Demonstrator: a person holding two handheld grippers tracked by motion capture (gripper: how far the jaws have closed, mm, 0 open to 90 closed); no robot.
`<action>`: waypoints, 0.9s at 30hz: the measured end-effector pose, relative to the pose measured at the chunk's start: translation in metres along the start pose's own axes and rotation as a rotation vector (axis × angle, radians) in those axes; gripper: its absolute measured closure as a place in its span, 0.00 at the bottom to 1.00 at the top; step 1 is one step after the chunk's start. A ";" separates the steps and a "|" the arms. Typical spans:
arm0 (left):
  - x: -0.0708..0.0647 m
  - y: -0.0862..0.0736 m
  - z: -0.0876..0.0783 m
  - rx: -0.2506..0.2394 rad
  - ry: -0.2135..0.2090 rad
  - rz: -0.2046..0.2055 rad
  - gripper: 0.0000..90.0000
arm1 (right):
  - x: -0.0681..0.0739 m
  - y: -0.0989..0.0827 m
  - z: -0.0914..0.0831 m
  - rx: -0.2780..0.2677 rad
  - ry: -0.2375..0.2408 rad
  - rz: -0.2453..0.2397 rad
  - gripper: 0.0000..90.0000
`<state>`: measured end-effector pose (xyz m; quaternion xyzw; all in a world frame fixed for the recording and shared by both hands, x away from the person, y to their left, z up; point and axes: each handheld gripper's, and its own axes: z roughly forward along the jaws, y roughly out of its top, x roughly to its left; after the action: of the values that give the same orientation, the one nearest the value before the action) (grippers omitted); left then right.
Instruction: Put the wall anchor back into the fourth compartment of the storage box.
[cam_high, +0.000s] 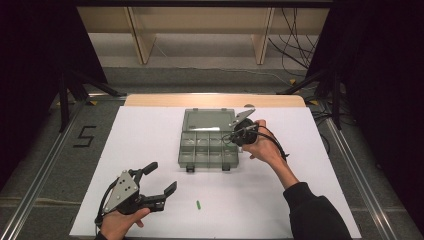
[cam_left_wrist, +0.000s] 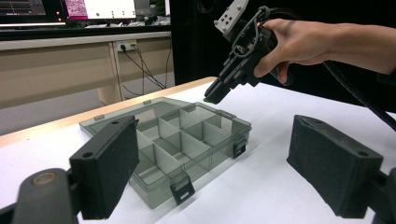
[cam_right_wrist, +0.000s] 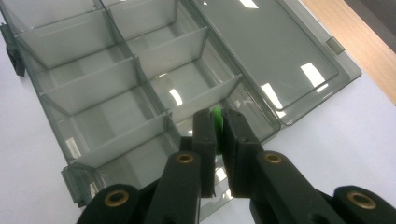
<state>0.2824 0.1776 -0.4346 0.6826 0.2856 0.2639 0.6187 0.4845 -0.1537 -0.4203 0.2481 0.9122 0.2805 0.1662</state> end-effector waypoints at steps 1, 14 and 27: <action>0.000 0.000 0.000 0.000 0.000 -0.001 0.18 | -0.001 0.000 0.001 0.002 0.005 -0.006 0.93; 0.000 -0.001 0.000 0.004 0.001 -0.009 0.18 | -0.003 0.006 0.007 -0.008 0.004 -0.004 0.93; 0.000 -0.001 0.000 0.006 0.001 -0.006 0.18 | -0.004 0.005 0.020 0.010 -0.004 0.022 0.83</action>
<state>0.2823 0.1774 -0.4355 0.6834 0.2887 0.2614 0.6175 0.4981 -0.1436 -0.4330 0.2597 0.9105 0.2772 0.1636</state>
